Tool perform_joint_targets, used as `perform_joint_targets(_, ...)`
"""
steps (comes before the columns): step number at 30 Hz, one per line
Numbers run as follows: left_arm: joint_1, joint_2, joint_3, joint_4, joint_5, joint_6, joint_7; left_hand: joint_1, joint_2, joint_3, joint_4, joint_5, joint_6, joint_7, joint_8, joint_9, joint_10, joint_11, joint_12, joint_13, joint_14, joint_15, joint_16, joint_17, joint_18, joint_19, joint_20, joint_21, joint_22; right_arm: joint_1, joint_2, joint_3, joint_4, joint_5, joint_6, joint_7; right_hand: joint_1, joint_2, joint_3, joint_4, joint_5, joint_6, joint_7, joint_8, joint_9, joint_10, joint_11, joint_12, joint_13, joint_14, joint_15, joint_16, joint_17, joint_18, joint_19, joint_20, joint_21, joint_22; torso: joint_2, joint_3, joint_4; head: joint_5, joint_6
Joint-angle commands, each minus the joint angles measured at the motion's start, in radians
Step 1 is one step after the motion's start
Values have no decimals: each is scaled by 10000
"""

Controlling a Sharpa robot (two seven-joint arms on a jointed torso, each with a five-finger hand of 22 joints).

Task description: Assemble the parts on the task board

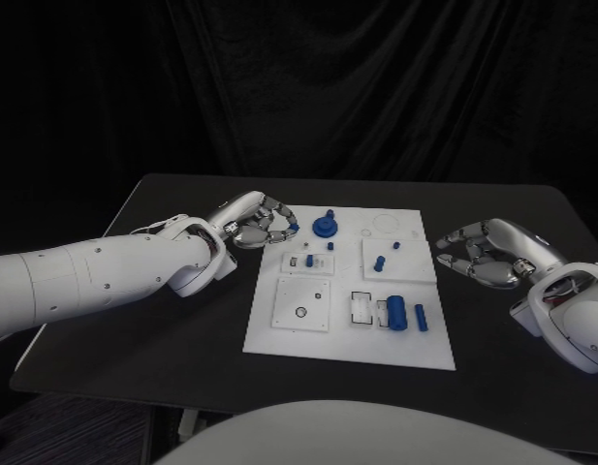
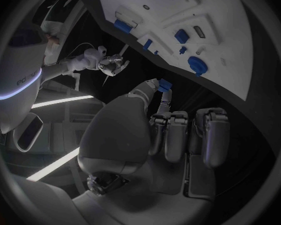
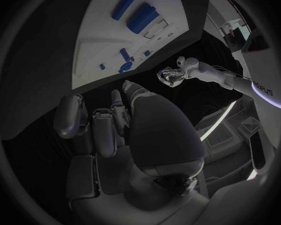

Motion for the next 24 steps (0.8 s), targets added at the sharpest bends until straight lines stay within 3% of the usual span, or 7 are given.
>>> perform_joint_targets(1,-45,120,5,-122,1965,951,1193,-32,46,3,65,104,538,-641,-58,489,1073,-12,-42,2628,1074,-6,27,2635,-72,552,-26,-40,2343,3,39,8,-13,611,79,410,58,52,0,49,62,57,-18,47,-17,-48,54,-31,-9,161,27,-33,1118,128,-4,1,-54,1501,2,-39,102,-14,-2)
perform_joint_targets(10,-759,450,7,-981,2452,1650,2302,37,96,-2,112,143,452,-596,-107,490,1073,26,-42,2628,1074,31,27,2635,-73,537,5,-41,2344,-10,43,7,-42,828,245,551,65,55,4,49,66,61,-12,48,-21,-47,61,-29,-4,156,33,-38,1112,126,-2,5,-53,1502,-10,-130,244,-48,-2)
perform_joint_targets(13,-1015,591,8,-1261,2481,1756,2580,32,111,-35,194,95,352,-554,-180,465,1073,66,-42,2628,1074,70,27,2635,-69,516,37,-59,2339,-26,4,6,-48,855,274,574,65,55,4,49,66,61,-12,48,-21,-47,61,-29,-4,156,33,-38,1112,126,-2,5,-53,1502,-5,-141,238,-8,-2)
perform_joint_targets(15,-1231,716,8,-1488,2493,1809,2736,59,120,-37,214,97,315,-539,-213,451,1073,82,-42,2628,1074,86,27,2635,-66,504,52,-69,2335,-39,-16,6,-49,866,300,581,68,56,5,49,65,60,-9,47,-23,-50,64,-31,-6,156,36,-37,1113,125,-2,7,-53,1503,-3,-173,252,-10,-2)
perform_joint_targets(21,-1738,1058,10,-2113,2540,1946,3013,178,148,-8,199,139,308,-515,-242,436,1073,107,-42,2628,1074,113,27,2635,-58,475,79,-100,2325,-63,-51,5,-24,877,358,600,68,56,5,49,65,60,-9,47,-23,-50,64,-31,-6,156,36,-37,1113,125,-2,7,-53,1503,-1,-122,161,135,-2)
perform_joint_targets(23,-1869,1192,11,-2336,2662,1964,3097,226,156,5,188,164,290,-499,-262,427,1073,119,-42,2628,1074,125,27,2635,-54,459,90,-117,2319,-75,-70,5,-18,878,386,606,73,57,7,48,64,59,-7,45,-25,-46,67,-27,1,148,39,-48,1100,125,-2,10,-54,1503,15,-134,170,132,-2)
perform_joint_targets(24,-1917,1250,11,-2431,2716,1981,3120,241,153,6,183,166,280,-493,-271,422,1073,124,-42,2628,1074,129,27,2635,-50,449,94,-131,2314,-83,-81,5,-14,879,397,607,73,57,7,48,64,59,-7,45,-25,-46,67,-27,1,148,39,-48,1100,125,-2,10,-54,1503,32,-162,188,114,-2)
